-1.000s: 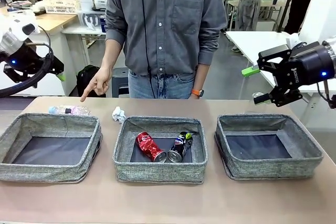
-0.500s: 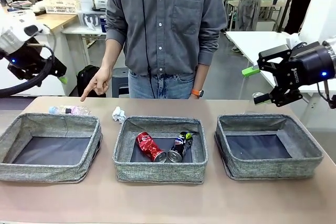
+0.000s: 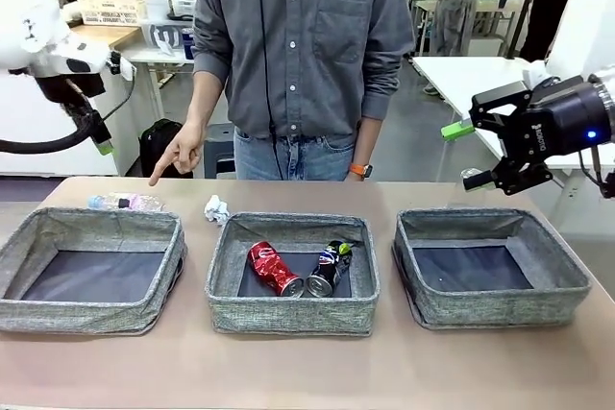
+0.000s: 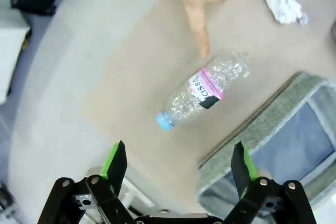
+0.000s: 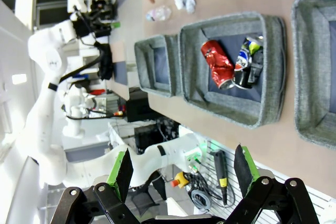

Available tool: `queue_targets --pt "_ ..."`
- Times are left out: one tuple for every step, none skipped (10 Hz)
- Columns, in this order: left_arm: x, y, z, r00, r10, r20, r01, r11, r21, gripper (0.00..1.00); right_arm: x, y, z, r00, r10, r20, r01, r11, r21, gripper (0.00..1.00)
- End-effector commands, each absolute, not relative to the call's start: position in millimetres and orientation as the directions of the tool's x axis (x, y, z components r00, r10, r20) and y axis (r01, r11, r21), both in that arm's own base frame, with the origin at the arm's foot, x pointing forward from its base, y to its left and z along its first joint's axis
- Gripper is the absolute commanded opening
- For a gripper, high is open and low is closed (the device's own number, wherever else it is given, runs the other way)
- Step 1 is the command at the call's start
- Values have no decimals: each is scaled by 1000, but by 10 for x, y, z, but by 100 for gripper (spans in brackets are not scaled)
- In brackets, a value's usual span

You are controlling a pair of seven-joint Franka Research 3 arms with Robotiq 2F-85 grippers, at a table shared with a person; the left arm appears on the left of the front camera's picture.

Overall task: Sort the waste into the appropriate baskets.
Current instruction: Pick up the waste item pointed out by the person.

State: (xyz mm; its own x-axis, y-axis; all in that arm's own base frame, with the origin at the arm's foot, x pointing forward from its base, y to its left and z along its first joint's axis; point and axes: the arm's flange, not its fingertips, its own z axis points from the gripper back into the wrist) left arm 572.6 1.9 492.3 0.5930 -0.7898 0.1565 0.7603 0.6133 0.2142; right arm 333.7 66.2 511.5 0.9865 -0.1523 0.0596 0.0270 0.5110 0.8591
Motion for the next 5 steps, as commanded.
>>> queue_targets --pt "5747 110 4875 452 -892 -6 889 449 90 100 3348 658 5134 988 -140 62 19 513 858 100" --pt "5767 127 4855 514 -850 -110 852 521 -48 100 3348 658 5134 988 -140 62 19 513 858 100" --pt "5750 1 4842 519 -849 98 833 528 168 100 3348 658 5134 988 -140 62 19 513 858 100" --pt "5750 1 4842 519 -849 98 833 528 168 100 3348 658 5134 988 -140 62 19 513 858 100" --pt "5750 1 4842 519 -849 98 833 528 168 100 3348 658 5134 988 -140 62 19 513 858 100"
